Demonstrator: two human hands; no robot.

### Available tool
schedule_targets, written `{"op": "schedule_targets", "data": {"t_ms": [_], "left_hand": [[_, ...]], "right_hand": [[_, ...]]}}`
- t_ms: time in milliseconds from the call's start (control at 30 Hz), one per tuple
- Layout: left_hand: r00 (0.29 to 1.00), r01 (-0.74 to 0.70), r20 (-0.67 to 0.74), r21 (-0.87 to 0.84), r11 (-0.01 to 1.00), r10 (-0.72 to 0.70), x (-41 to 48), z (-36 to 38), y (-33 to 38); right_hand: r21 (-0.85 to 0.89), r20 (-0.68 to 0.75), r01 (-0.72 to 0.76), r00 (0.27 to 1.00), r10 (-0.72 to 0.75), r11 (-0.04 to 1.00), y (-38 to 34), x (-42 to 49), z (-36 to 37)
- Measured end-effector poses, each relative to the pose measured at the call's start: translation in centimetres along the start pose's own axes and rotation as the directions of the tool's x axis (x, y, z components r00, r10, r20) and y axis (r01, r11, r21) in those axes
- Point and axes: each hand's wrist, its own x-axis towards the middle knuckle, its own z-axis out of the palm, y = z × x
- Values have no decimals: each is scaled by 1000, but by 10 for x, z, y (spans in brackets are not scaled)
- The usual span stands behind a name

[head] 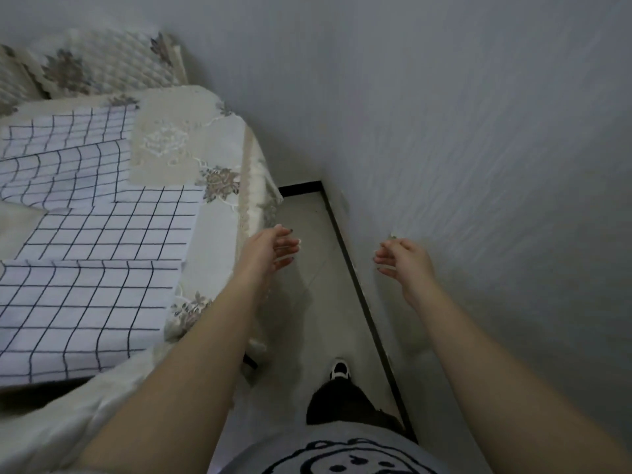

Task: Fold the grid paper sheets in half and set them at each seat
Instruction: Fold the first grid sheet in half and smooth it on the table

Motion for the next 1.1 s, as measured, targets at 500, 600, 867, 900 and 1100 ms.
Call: {"op": "schedule_targets", "data": {"t_ms": [500,600,867,900,1100], "left_hand": [[985,-71,-167,-156,985,44,160,41,101],[979,-87,-195,-166,982,54,194,32,114],[948,-156,-308,-229,961,80,306,-10,177],[940,-175,-330,-246,953,88,317,-18,188],[884,-230,-462,-304,924,68,356,-68,234]], "right_hand": [[-148,188,40,982,-11,988,-104,197,80],[-158,226,26,974,11,987,-112,233,111],[-237,321,49,947,31,970,-155,339,220],[-250,339,67,940,23,966,-166,350,237],[-304,450,156,893,-3,940,-215,393,340]]}}
